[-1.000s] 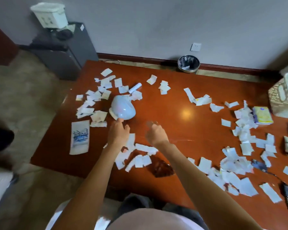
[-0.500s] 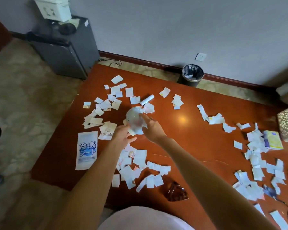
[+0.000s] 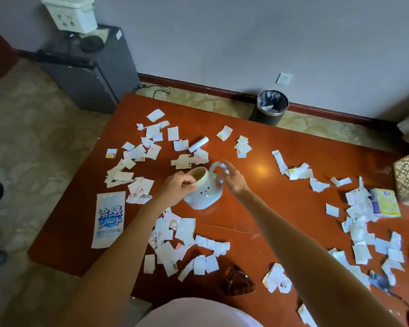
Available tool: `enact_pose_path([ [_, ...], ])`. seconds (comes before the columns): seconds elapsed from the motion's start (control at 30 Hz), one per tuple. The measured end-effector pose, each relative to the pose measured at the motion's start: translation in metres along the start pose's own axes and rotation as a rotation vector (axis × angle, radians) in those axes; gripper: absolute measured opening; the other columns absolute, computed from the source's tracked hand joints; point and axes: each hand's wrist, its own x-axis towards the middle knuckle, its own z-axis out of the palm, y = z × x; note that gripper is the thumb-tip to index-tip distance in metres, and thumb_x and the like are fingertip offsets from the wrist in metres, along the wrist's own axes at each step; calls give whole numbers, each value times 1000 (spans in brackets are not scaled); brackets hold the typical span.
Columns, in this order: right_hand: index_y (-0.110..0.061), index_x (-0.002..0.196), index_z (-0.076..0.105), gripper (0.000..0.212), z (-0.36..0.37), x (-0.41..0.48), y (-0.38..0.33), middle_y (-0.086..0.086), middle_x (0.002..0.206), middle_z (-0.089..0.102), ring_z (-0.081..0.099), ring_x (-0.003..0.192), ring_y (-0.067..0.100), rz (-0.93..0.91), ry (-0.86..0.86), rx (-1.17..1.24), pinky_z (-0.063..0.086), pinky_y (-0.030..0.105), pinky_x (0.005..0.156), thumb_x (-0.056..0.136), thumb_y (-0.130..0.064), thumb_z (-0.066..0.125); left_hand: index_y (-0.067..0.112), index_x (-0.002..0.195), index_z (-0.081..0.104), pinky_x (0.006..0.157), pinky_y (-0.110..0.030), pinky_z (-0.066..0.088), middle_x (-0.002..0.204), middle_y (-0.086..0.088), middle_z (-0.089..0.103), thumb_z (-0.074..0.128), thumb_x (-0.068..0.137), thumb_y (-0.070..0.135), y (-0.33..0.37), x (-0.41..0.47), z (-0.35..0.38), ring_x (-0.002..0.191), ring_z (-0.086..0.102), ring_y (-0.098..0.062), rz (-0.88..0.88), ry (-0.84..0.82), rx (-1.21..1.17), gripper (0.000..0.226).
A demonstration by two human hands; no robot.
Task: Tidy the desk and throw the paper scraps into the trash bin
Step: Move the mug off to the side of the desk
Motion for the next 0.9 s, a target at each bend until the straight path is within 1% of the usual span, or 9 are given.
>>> enact_pose_path([
  [0.1,-16,143,33,43,-2,4,15,15,142,44,52,121,37,101,3,62,48,46,99,100,-15,37,4,105,65,80,-12,37,111,3,39,61,88,18,4,1,4,102,42,-9,-7,23,-38,22],
  [0.2,-5,127,47,31,-2,9,23,18,117,57,59,99,31,165,-17,108,54,44,91,100,-15,38,16,96,59,82,-13,37,122,3,36,61,89,21,6,-1,12,108,38,-8,-105,124,-208,10],
  [0.3,-6,120,54,26,8,3,23,14,115,61,61,105,30,220,-31,310,56,40,88,98,-15,42,25,109,50,71,-17,45,132,-5,40,55,91,32,12,-3,25,107,42,-12,-269,195,-378,20],
  [0.37,-6,120,56,27,13,-4,22,8,110,60,60,107,27,216,-45,437,55,37,86,98,-16,45,26,128,42,78,-25,50,134,-6,41,50,94,36,17,-4,30,108,44,-15,-369,261,-501,37],
  [0.43,-5,120,56,28,15,-10,20,7,109,59,60,103,23,182,-73,493,54,36,85,97,-18,46,29,140,31,94,-38,50,137,-5,41,48,95,35,17,-3,29,116,46,-22,-444,320,-670,49],
  [0.5,-5,116,58,25,17,-17,22,4,106,61,60,99,20,149,-100,543,53,37,87,98,-18,45,30,143,26,98,-47,48,137,-5,42,49,94,36,12,-4,24,123,45,-27,-543,338,-774,55],
  [0.57,-7,107,59,20,19,-22,23,-1,97,62,61,92,15,121,-117,584,51,40,91,98,-18,44,26,135,38,96,-47,49,132,-8,47,53,90,40,5,-6,18,118,48,-28,-634,293,-860,50],
  [0.73,-17,90,63,20,35,-29,9,-1,97,61,58,102,20,103,-135,697,48,43,98,98,-15,44,24,127,47,77,-36,51,114,-8,52,54,86,37,-8,-19,-9,106,52,-26,-564,156,-1114,44],
  [0.9,-7,113,59,21,74,-26,-16,9,116,61,57,109,24,104,-156,692,44,41,103,97,-15,47,24,125,51,87,-43,50,122,-10,50,58,77,32,-46,-30,-45,116,49,-28,-508,175,-1103,49],
])
